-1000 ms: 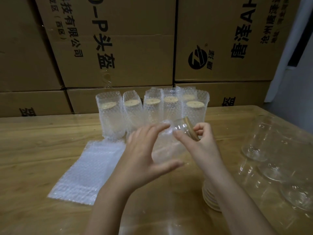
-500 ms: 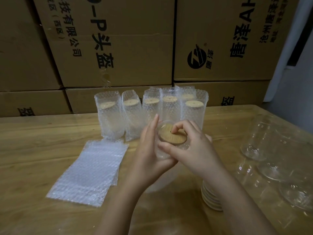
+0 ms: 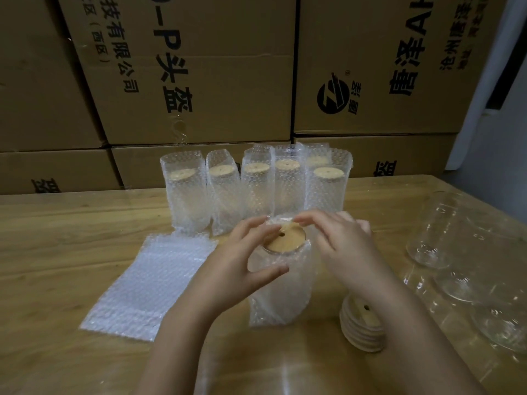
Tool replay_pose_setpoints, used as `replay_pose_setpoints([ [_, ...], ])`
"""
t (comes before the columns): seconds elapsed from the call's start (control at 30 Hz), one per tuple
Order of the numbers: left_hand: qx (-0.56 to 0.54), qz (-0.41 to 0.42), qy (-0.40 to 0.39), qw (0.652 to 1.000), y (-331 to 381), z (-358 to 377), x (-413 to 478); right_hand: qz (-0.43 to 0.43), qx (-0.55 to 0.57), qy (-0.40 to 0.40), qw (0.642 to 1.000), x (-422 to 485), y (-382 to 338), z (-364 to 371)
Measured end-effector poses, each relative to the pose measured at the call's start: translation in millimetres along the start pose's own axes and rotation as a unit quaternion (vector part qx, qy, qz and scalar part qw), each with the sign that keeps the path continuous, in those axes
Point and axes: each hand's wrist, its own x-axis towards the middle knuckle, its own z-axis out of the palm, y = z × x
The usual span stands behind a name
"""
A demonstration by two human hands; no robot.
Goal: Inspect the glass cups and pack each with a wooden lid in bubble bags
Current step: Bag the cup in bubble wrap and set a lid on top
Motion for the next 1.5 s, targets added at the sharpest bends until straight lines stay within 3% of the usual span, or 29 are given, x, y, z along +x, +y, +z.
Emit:
replay_pose_setpoints([
  [0.13,0.017,0.015,-0.024,0.999,7,-15,-4,-0.005,-0.096,0.013,0.995,1,15,-3],
  [0.27,0.088,0.059,-0.004,0.994,24,-19,-6,0.002,-0.089,0.015,0.996,1,23,-6],
  [0.37,0.196,0.043,0.002,0.98,29,-21,-6,0.001,-0.092,0.038,0.995,2,27,-11],
  [0.5,0.196,0.047,0.05,0.978,25,-29,-8,0.004,-0.096,0.039,0.995,3,26,-16],
  [0.83,0.278,-0.052,0.127,0.951,8,-57,13,-0.072,-0.164,0.047,0.983,28,9,-36],
  [1.1,0.186,-0.033,0.142,0.972,-6,-51,16,-0.085,-0.166,-0.028,0.982,27,8,-41],
  [1.27,0.071,-0.055,0.083,0.993,-6,-52,13,-0.033,-0.093,-0.136,0.986,34,13,-57],
  [1.4,0.084,-0.055,0.081,0.992,-7,-58,12,-0.044,-0.05,-0.119,0.991,36,15,-59],
  [1.5,-0.057,-0.052,0.118,0.99,-10,-51,4,-0.04,0.028,-0.09,0.995,32,20,-52],
])
